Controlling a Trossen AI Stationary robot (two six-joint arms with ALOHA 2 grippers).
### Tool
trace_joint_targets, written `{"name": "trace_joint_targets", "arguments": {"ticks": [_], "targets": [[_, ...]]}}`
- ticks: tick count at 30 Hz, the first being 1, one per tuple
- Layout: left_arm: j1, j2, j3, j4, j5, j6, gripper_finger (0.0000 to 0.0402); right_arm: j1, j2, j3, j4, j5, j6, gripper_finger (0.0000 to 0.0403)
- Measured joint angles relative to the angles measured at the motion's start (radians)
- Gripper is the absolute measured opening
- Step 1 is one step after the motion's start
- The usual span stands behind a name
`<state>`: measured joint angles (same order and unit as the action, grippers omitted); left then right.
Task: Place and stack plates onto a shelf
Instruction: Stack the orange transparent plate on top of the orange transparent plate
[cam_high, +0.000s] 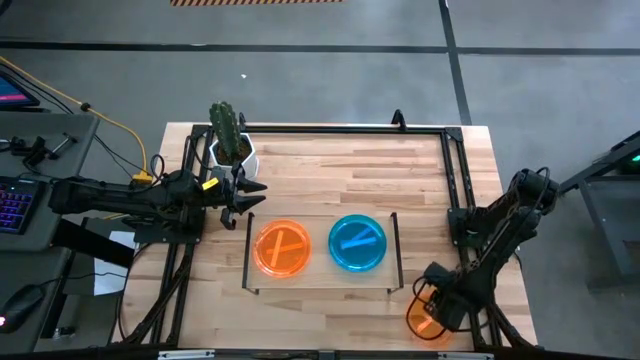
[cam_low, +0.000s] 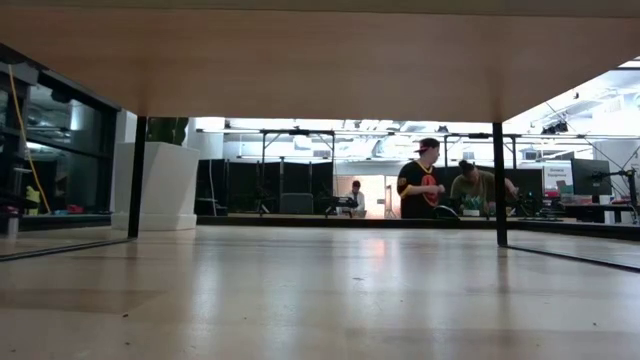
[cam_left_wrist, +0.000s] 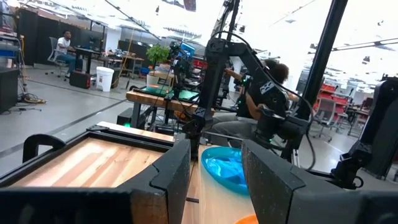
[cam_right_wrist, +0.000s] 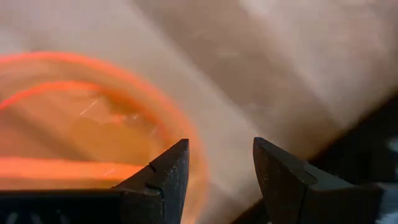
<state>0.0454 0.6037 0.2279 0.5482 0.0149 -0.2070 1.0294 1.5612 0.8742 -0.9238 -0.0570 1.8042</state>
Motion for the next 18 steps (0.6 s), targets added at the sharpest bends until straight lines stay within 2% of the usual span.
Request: {"name": "trace_joint_targets", "arguments": {"ticks": [5,14,18], "targets": [[0.0,0.0,0.0,0.0,0.0,0.0,0.0136,0.0,0.0,0.0,-0.04,0.006,0.02,0.0161],[0.0,0.0,0.0,-0.004,0.0,0.0,0.0136,0.001,0.002,-0.001,0.016,0.022,0.029,0.0161],[0.0,0.0,0.0,-0.004,0.0,0.0,0.0136,0.001,0.003,-0.046,0.085,0.01,0.039,0.0161]]}}
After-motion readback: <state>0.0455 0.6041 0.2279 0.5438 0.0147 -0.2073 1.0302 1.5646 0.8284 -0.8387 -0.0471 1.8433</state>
